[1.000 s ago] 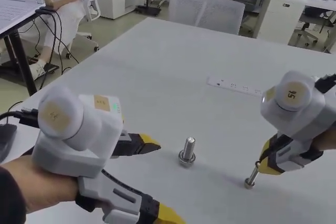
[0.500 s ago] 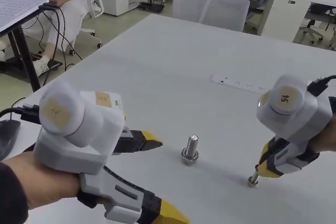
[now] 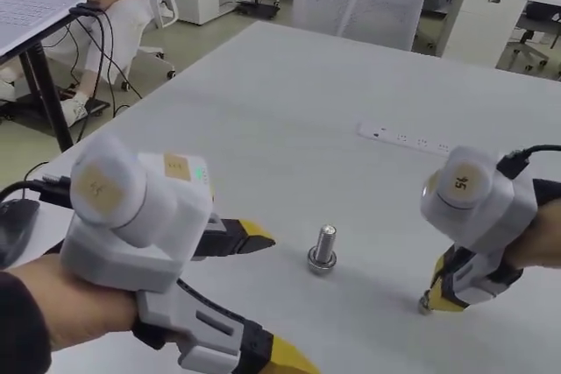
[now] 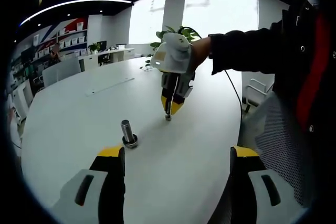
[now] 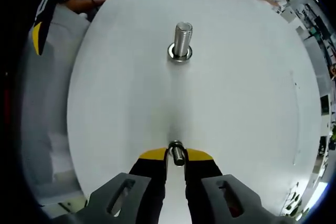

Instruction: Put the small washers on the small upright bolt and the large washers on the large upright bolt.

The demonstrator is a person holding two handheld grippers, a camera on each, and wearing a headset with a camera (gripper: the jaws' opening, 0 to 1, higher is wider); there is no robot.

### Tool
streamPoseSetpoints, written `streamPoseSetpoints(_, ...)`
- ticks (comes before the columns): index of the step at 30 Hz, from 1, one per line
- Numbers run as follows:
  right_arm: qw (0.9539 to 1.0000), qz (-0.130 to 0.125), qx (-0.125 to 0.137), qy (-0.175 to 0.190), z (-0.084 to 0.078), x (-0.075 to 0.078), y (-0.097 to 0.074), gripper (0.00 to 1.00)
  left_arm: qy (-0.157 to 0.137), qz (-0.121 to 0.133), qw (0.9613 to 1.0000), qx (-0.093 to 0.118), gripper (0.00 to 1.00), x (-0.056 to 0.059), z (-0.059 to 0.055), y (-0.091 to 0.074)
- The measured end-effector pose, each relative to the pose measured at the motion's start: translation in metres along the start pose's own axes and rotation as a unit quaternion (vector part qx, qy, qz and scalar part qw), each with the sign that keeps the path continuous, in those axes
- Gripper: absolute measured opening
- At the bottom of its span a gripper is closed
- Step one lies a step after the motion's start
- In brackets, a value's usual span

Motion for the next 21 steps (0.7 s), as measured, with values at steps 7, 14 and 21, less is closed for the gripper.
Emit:
streamPoseSetpoints(7,1.0000,0.003,-0.003,-0.001,-0.0005,0.0005,0.0044,0.13,-0.001,0.000,1.0000,-0.002,0.82,-0.0005,-0.0005,0.0004)
streamPoseSetpoints(14,1.0000,0.003,-0.004,-0.005,-0.0003,0.0008,0.0048,0.13,-0.001,-0.001,1.0000,-0.003,0.82,-0.0004,-0.0005,0.0013)
streamPoseSetpoints(21,1.0000,0.003,0.001,-0.001,0.0000,0.0003,0.0045,0.15,-0.001,-0.001,1.0000,-0.003,0.82,-0.0002,-0.0004,0.0016)
Point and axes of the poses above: the centre of the closed fingertips' face, and the gripper's own axes: y roughly forward along the fingers, x roughly to its right, z roughly out of its top, the point moved 5 cm from there along -y, roughly backward along the fingers, and after that the axes turned 13 degrees about z, right-handed, at the moved point
